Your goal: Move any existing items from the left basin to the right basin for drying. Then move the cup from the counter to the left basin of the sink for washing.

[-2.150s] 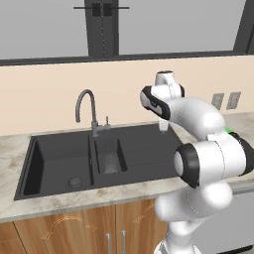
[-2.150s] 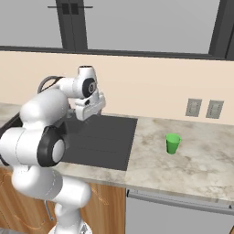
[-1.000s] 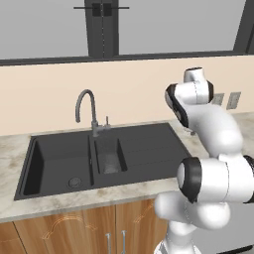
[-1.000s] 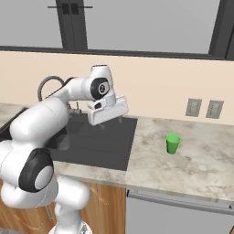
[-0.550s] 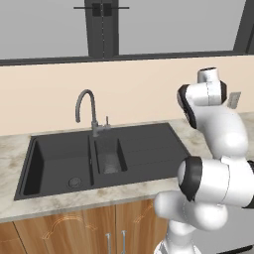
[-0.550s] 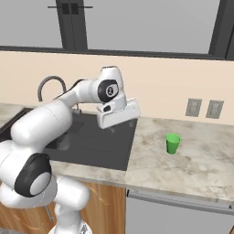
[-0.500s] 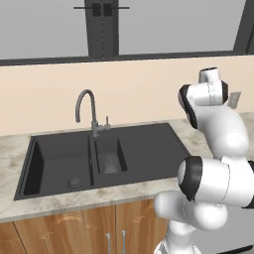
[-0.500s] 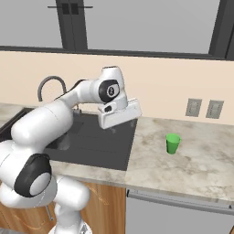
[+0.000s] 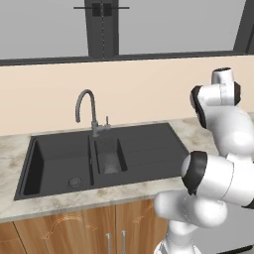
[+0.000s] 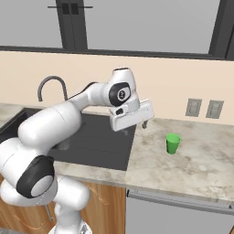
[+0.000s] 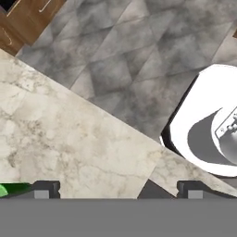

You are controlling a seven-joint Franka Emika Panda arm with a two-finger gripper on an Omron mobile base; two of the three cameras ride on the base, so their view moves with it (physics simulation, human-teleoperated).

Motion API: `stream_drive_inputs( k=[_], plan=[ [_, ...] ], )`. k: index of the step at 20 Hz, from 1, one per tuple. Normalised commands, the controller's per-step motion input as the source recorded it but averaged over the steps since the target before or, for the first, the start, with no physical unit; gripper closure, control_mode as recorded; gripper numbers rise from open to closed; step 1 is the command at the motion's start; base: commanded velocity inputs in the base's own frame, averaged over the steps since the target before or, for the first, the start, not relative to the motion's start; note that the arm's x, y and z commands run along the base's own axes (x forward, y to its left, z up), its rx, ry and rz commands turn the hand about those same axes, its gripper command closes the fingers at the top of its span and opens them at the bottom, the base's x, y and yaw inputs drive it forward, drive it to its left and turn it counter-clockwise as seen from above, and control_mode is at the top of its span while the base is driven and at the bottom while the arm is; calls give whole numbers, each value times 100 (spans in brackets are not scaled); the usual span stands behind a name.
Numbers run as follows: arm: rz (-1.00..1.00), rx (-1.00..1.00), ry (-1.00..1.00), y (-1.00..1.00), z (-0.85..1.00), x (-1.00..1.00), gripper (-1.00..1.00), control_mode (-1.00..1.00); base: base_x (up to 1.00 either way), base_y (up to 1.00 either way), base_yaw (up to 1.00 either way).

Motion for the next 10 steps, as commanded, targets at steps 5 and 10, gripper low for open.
stream_drive_inputs(
  k=[5,10],
  plan=[
    [-5,-1,-7,-41,-10,2,-100,-100,0,0,0],
    [0,0,-5,-38,-14,12,-100,-100,0,0,0]
  ],
)
